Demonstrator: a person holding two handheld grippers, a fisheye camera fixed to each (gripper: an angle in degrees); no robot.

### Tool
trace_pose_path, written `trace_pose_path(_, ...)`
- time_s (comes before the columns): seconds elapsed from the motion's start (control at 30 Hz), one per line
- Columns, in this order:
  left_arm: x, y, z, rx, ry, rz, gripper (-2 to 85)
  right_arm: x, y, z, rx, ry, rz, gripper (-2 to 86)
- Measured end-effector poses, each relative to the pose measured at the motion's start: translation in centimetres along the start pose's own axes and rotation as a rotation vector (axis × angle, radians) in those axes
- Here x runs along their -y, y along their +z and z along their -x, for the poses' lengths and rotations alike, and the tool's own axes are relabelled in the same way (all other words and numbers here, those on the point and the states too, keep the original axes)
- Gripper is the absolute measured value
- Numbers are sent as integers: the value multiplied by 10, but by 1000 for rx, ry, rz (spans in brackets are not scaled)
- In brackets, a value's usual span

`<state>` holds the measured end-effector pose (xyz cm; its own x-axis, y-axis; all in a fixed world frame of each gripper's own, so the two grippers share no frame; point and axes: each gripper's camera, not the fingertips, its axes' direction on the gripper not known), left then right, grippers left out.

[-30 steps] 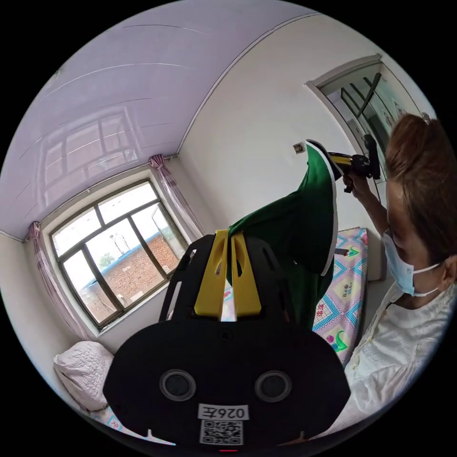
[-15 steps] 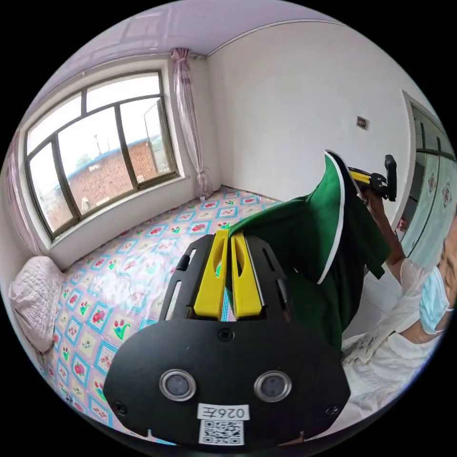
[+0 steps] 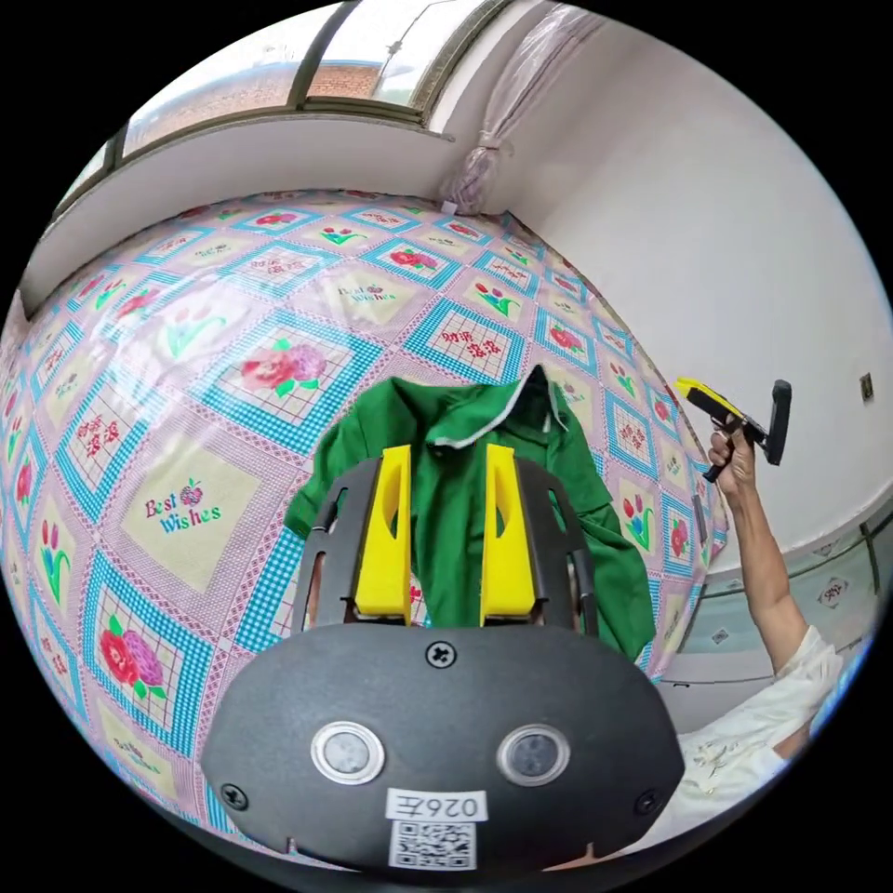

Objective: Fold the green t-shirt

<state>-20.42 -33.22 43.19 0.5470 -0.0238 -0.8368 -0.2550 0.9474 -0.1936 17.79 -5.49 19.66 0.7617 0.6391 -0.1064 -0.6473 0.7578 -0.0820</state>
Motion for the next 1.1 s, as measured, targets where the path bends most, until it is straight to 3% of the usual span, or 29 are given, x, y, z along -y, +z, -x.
trace_pose_path(0.13,-64,28,18,-155,22,-6,43,-66,9,-14,83,-39,-36,61)
trace_pose_path(0.33,-159,61,-1,-137,7,111,95,-132,67,37,17,-335,124,50)
trace_pose_path(0.5,-209,70,-23,-104,14,231,162,-111,108,75,-16,-496,184,87)
trace_pose_path(0.67,-219,74,-44,26,85,263,132,-73,155,70,-143,-545,314,0)
trace_pose_path(0.77,-211,65,-34,-10,57,288,111,-49,126,14,-247,-437,246,-9)
trace_pose_path(0.87,-215,40,-12,-40,-3,245,116,-33,92,-99,-455,-164,252,-12)
trace_pose_path(1.0,-236,21,0,-24,-58,237,129,-53,1,-213,-215,201,140,-1)
trace_pose_path(1.1,-247,32,-9,-49,-61,267,133,-67,-20,-193,-56,164,69,47)
